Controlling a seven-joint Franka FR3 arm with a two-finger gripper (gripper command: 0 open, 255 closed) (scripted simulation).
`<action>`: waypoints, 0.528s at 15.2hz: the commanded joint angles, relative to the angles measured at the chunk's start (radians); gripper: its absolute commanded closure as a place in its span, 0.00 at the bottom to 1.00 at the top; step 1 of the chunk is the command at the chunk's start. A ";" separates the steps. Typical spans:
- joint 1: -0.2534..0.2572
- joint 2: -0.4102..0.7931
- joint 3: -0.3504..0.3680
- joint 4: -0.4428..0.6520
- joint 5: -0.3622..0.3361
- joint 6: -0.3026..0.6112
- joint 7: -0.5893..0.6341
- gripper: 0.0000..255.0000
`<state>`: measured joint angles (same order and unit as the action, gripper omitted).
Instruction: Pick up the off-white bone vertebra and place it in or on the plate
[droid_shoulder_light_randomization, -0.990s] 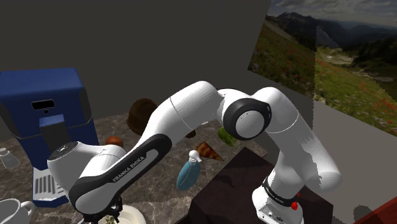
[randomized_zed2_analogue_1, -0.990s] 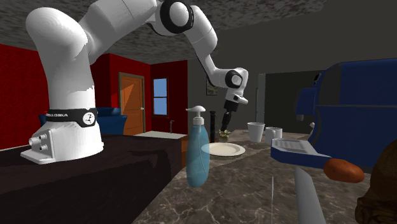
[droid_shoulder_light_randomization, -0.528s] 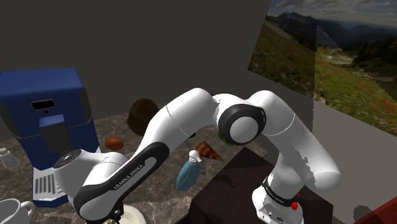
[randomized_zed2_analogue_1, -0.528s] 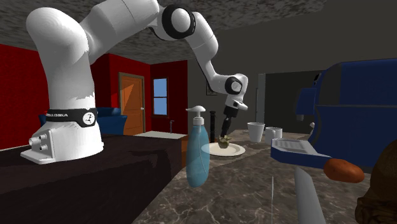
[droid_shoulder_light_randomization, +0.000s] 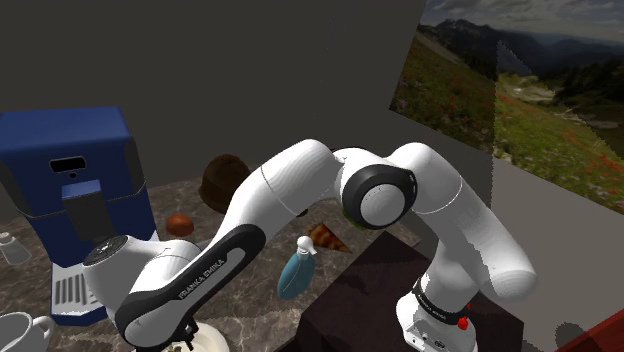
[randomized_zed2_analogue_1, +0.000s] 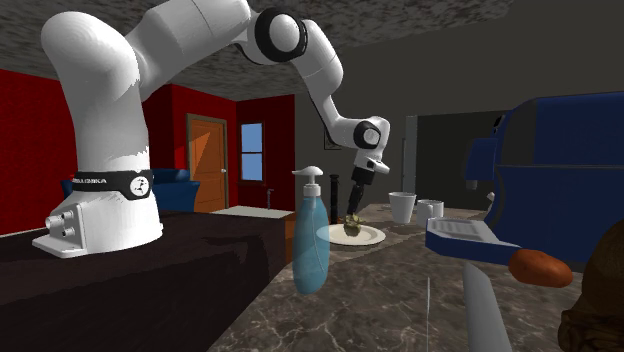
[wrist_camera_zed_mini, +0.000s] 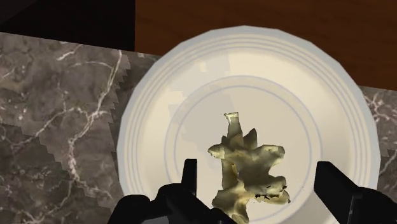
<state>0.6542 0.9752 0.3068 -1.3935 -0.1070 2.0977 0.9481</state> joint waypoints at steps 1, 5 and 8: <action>0.000 0.000 0.000 0.000 0.000 0.000 0.000 0.00; -0.003 -0.015 0.003 0.009 0.003 -0.024 -0.002 0.00; -0.010 -0.052 0.009 0.044 0.010 -0.095 -0.006 0.00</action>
<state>0.6468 0.9341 0.3139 -1.3610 -0.0993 2.0253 0.9446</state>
